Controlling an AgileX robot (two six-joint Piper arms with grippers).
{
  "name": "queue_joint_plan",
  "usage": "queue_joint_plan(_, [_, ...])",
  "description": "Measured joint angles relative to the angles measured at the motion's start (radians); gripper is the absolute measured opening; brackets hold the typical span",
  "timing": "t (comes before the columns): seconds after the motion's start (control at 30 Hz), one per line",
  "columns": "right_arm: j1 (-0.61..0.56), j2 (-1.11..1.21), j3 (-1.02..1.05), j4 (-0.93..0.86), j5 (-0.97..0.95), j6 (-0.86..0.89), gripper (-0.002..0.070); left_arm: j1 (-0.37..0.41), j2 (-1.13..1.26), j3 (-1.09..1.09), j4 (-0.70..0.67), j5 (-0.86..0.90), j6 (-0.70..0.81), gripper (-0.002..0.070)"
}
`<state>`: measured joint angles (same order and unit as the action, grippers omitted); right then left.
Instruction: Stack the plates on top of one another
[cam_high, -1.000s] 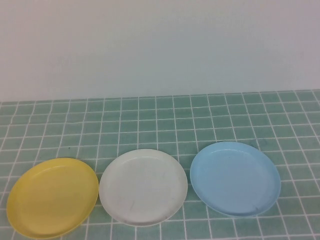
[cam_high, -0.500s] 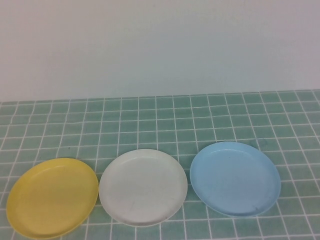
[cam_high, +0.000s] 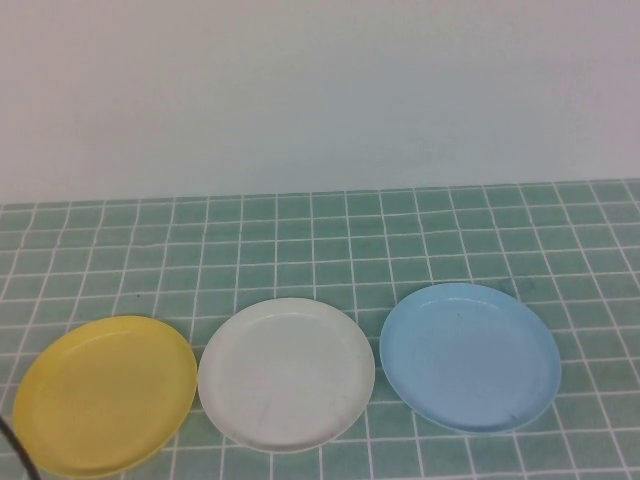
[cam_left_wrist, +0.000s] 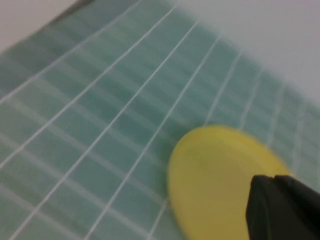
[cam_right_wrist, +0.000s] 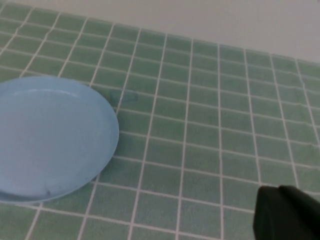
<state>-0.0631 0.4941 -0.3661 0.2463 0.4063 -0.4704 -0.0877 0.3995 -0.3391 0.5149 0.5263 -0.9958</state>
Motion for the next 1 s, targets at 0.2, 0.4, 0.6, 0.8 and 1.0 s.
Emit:
queue_joint_plan(0.2, [0.000,0.055,-0.001,0.015,0.013,-0.037,-0.0002,0.000,0.294,-0.093,0.008,-0.035,0.083,0.0029])
queue_joint_plan(0.4, [0.000,0.055,-0.005,0.046,0.044,-0.044,-0.0002,0.000,0.559,-0.259,-0.118,0.011,0.295,0.0258])
queue_joint_plan(0.6, [0.000,0.055,-0.005,0.050,0.097,-0.046,-0.0002,0.002,0.780,-0.377,-0.156,0.055,0.404,0.0367])
queue_joint_plan(0.8, [0.000,0.055,0.004,0.069,0.101,-0.046,-0.0002,0.007,0.919,-0.405,-0.088,0.017,0.399,0.0365])
queue_joint_plan(1.0, [0.000,0.055,0.004,0.079,0.103,-0.048,-0.0002,0.124,1.025,-0.405,-0.140,-0.028,0.418,0.0363])
